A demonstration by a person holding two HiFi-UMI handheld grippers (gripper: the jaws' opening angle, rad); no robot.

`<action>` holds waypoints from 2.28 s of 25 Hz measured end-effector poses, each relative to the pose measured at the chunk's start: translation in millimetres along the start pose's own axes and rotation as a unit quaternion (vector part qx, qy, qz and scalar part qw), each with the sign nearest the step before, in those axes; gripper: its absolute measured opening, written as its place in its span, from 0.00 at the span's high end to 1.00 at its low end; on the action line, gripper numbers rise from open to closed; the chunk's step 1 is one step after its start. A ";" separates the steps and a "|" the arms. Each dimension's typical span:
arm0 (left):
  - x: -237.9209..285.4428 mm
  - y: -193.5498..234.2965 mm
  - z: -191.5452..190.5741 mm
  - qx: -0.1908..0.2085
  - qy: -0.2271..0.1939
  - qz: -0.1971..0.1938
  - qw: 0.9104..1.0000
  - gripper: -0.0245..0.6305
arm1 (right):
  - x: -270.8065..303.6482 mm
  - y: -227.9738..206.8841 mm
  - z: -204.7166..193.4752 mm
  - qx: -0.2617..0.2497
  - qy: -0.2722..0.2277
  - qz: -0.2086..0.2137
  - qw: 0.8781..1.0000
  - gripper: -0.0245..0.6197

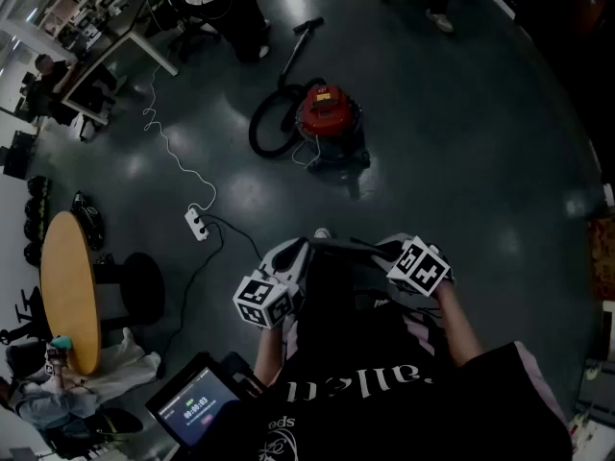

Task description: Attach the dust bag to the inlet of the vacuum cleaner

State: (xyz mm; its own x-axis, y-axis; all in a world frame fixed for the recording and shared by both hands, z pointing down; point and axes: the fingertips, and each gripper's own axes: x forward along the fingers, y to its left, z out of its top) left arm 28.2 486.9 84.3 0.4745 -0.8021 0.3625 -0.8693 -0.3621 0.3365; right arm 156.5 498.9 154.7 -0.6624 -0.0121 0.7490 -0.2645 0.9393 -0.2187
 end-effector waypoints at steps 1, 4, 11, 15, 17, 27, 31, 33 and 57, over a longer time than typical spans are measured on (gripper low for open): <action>6.1 15.7 6.8 0.000 0.003 -0.004 1.000 0.95 | 9.7 -7.3 10.4 0.006 0.000 0.000 1.000 0.90; 24.5 66.4 28.5 0.009 0.020 -0.016 1.000 0.95 | 40.1 -30.8 44.1 0.022 0.001 0.002 1.000 0.90; 73.5 177.4 76.0 0.013 0.057 -0.063 0.996 0.95 | 100.3 -85.0 107.1 0.028 0.015 -0.002 0.999 0.90; 115.2 226.2 89.4 0.023 0.075 -0.106 0.991 0.95 | 132.6 -123.4 126.4 0.031 0.018 -0.021 0.999 0.90; 137.5 248.7 88.5 0.035 0.094 -0.119 0.988 0.95 | 147.4 -142.5 132.1 0.029 0.024 -0.037 0.999 0.90; 276.4 342.6 55.4 0.071 0.149 -0.099 0.981 0.92 | 214.9 -248.7 114.1 0.027 0.058 -0.025 0.998 0.90; 340.0 371.6 30.9 0.088 0.182 -0.108 0.973 0.84 | 249.2 -296.9 87.5 0.038 0.058 -0.007 0.998 0.90; 368.4 383.6 21.4 0.100 0.196 -0.110 0.969 0.82 | 265.0 -314.8 74.9 0.041 0.063 0.004 0.997 0.90; 615.6 475.6 -68.1 0.346 0.352 -0.153 0.856 0.58 | 380.8 -454.6 -11.8 0.036 0.095 0.053 0.993 0.90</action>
State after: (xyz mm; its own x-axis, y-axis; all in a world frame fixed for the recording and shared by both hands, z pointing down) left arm -83.6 -146.8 526.7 0.4495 -0.2228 0.8651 -0.4471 -0.8945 0.0019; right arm 32.8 71.3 546.7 -0.5462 0.1580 0.8226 -0.2540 0.9046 -0.3425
